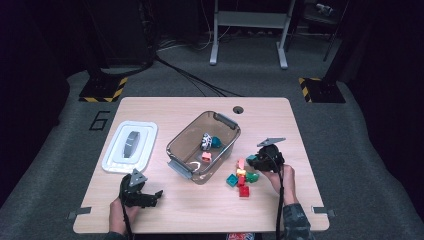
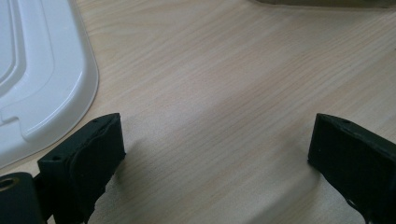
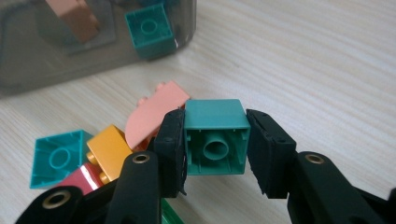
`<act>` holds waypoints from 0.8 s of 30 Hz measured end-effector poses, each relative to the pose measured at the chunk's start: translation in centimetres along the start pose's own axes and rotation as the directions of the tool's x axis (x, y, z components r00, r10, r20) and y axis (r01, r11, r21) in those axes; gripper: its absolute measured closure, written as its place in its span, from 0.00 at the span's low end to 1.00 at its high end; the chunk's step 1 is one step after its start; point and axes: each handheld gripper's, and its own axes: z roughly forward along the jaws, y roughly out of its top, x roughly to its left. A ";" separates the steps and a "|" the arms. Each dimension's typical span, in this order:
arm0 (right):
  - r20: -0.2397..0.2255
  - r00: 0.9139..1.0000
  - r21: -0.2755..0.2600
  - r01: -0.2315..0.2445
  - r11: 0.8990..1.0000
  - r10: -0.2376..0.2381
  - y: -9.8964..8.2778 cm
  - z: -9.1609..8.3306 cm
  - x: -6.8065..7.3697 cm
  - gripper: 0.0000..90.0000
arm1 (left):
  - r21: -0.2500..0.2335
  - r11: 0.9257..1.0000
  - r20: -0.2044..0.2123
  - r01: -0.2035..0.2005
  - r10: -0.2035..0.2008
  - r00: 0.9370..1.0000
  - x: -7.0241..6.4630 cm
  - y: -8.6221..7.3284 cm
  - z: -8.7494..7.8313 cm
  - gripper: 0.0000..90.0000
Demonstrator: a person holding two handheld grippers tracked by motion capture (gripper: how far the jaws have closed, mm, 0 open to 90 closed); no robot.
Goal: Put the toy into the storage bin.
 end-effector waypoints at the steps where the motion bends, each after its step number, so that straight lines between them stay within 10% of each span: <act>1: -0.001 1.000 -0.015 -0.010 1.000 0.010 0.2 -0.1 0.0 0.65 | 0.000 1.000 0.000 0.000 0.000 1.000 0.0 0.0 0.0 0.04; 24: -0.016 1.000 -0.107 0.016 0.994 -0.018 3.4 -3.1 1.0 0.65 | -0.001 1.000 0.003 0.002 -0.002 1.000 0.0 0.0 0.0 0.04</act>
